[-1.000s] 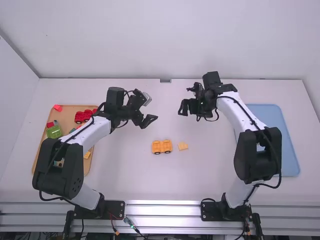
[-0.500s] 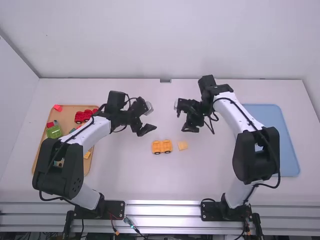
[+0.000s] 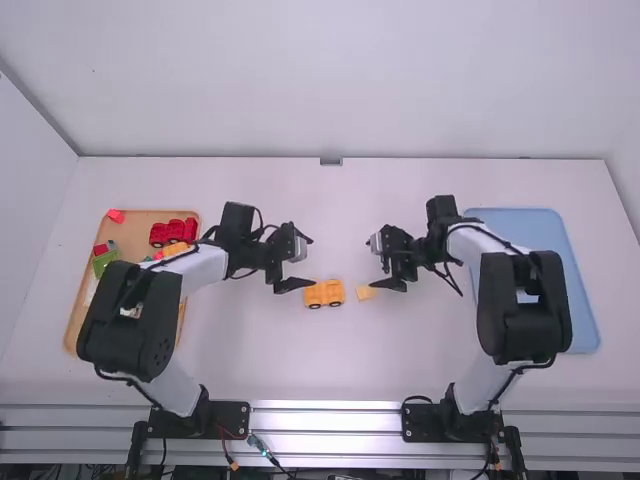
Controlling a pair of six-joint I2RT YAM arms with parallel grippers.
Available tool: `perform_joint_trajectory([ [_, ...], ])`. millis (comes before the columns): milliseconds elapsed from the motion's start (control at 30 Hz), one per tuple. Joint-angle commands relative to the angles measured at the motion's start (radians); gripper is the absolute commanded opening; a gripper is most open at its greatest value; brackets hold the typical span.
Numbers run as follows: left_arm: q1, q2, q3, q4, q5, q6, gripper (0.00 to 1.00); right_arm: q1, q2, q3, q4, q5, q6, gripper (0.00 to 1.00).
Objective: Assemble lego blocks to make yellow taxi
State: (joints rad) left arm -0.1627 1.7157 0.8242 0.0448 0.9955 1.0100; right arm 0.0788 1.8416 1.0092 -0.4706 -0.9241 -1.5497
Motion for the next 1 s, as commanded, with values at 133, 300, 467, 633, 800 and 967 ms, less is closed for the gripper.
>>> perform_joint_trajectory([
  [133,0.004,0.033,-0.066,0.071,0.045,-0.039,0.99,0.039,-0.016,-0.154,0.183,0.031,0.156,1.0],
  [300,0.004,0.033,-0.077,0.069,0.045,-0.06,0.99,0.055,-0.016,-0.233,0.302,0.095,0.224,0.97],
  [467,0.004,0.033,-0.077,0.073,0.045,-0.083,0.99,0.033,-0.01,-0.27,0.359,0.11,0.248,0.99],
  [633,0.004,0.033,-0.077,0.074,0.089,-0.079,0.99,0.032,0.092,-0.209,0.364,0.088,0.245,0.93],
  [800,0.004,0.033,-0.077,0.061,0.088,-0.079,0.99,0.034,0.138,-0.137,0.243,0.079,0.164,0.79],
  [967,0.004,0.033,-0.077,0.058,0.086,-0.079,0.99,0.034,0.176,-0.107,0.203,0.075,0.13,0.48],
])
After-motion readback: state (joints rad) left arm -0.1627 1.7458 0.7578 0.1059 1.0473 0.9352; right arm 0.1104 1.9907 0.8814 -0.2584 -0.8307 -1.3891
